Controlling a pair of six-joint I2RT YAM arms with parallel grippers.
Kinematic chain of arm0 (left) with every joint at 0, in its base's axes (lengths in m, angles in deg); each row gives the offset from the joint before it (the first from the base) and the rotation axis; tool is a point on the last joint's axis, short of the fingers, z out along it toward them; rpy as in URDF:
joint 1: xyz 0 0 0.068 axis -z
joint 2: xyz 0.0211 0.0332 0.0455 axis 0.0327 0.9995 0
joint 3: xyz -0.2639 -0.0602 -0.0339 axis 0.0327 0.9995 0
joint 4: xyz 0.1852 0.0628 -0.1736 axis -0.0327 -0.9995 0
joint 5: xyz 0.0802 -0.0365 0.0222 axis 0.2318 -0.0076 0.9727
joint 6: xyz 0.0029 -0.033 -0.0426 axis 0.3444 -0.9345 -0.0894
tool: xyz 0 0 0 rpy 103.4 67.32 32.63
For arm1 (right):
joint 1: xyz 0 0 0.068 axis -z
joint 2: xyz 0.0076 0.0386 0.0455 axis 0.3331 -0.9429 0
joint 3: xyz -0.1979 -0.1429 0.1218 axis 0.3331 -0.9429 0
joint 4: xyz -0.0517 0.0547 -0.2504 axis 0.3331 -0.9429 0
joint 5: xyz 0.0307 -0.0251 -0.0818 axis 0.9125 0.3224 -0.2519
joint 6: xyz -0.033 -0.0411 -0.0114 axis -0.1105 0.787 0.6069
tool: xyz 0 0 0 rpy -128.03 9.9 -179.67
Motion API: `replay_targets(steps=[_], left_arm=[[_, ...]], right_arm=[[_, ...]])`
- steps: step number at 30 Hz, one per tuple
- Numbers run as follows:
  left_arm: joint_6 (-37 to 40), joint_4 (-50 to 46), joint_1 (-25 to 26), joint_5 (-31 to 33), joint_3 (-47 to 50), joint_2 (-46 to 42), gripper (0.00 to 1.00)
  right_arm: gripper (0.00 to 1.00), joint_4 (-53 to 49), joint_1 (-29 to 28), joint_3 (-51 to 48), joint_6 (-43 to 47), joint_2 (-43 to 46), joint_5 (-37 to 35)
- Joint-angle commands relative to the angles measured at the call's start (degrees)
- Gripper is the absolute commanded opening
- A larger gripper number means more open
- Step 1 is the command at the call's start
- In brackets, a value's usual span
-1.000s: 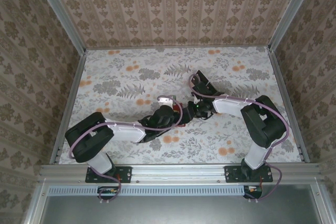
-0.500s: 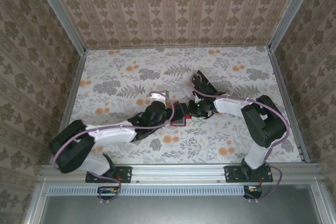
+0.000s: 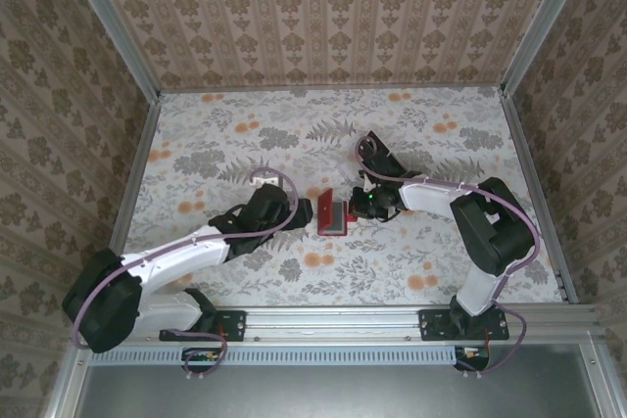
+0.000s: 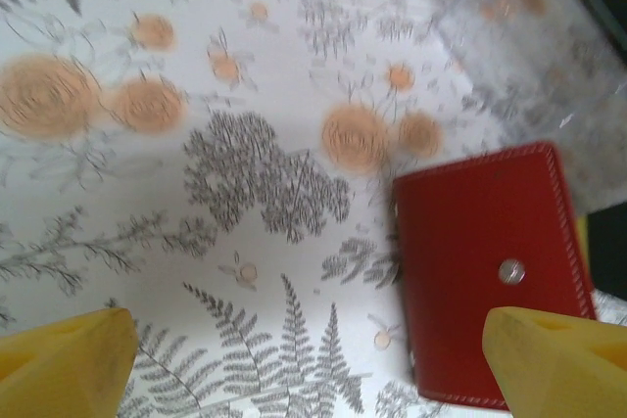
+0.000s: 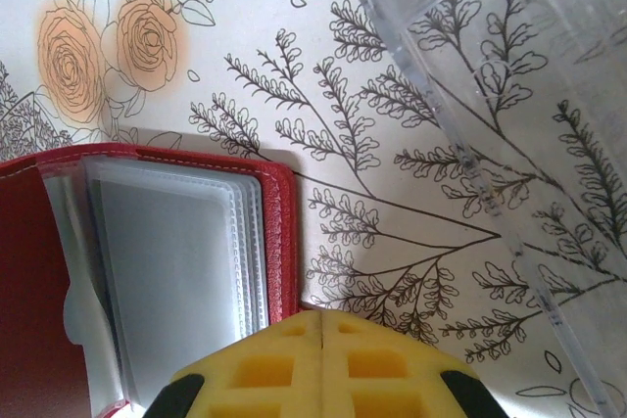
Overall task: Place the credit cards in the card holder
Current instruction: Close the card holder at the center of the table.
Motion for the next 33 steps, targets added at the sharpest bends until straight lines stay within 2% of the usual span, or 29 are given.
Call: replay_targets(steps=[1,13,18,21,27,33], left_arm=[[2.03,1.28,-0.11,-5.04,-0.01,3.12,1.00],[0.95,7.37,3.46,-7.11,-3.18,13.87,1.00],[0.55,5.76,5.64,-5.17,-4.30,17.00,1.00],[0.65,1.32,6.41,-2.04,-5.94,18.28,1.00],[2.18,-5.62,7.34,1.87,-8.53,22.48,1.00],[1.57,-5.46,7.83,2.36,-7.97,24.47,1.00]], right_arm=[[0.00,-1.93,0.41,0.61,1.07,1.48,0.84],[0.00,-2.09,0.39,1.14,1.45,1.24,1.00],[0.00,-2.31,0.38,1.35,1.65,1.62,1.09],[0.00,-3.01,0.48,1.89,2.14,2.05,0.89],[0.19,-5.43,0.48,3.27,3.46,3.20,-0.60],[0.24,-8.14,0.43,4.36,5.27,4.30,-2.40]])
